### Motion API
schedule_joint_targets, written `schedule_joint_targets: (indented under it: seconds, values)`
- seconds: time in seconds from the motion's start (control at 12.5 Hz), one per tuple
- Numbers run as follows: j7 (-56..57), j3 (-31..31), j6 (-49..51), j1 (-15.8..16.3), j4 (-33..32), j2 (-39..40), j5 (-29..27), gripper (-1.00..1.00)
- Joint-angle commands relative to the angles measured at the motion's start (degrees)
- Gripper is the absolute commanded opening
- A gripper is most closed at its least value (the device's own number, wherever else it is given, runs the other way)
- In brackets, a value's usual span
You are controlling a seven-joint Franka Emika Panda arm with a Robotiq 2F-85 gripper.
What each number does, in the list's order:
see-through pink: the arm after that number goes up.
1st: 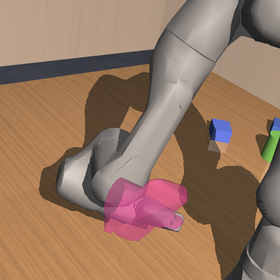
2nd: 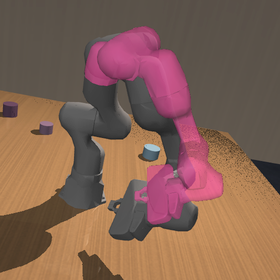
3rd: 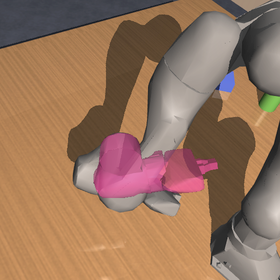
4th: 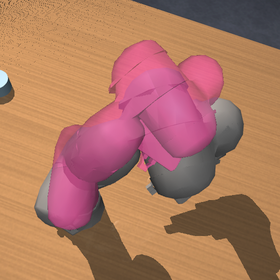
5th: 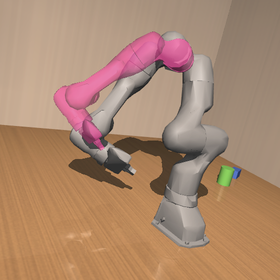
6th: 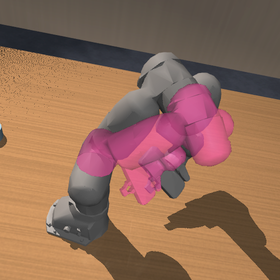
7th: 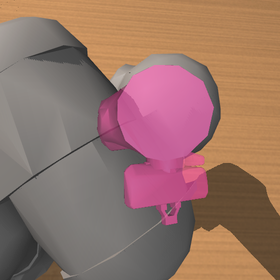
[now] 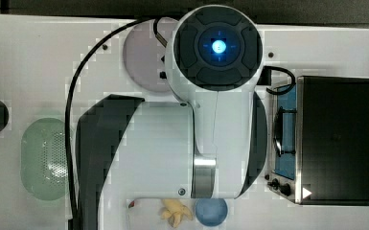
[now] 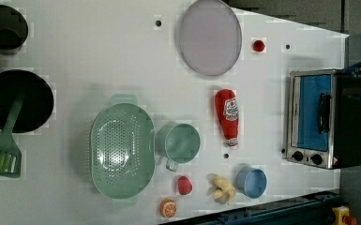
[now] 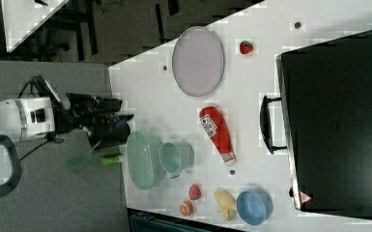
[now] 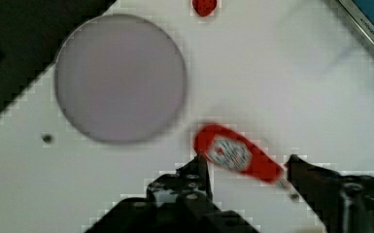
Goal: Pick Ketchup from the table and place it in strainer.
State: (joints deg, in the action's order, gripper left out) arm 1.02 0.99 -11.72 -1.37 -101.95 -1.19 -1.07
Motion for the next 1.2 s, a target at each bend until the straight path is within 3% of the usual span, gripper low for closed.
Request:
schedule_joint_targets:
  seconds: [0.08, 0.24, 0.56, 1.2]
  values:
    - [-0.5, 2.4, 11.5, -6.2, -5.1, -12.4, -0.7, 0.59]
    - [-0.4, 2.5, 10.8, -6.1, -6.6, -12.0, -0.7, 0.99]
    - [7.6, 4.1, 4.9, -6.0, -11.1, -9.4, -0.7, 1.00]
    - [43.8, 7.4, -14.4, -5.9, -23.6, -2.0, -0.7, 1.00]
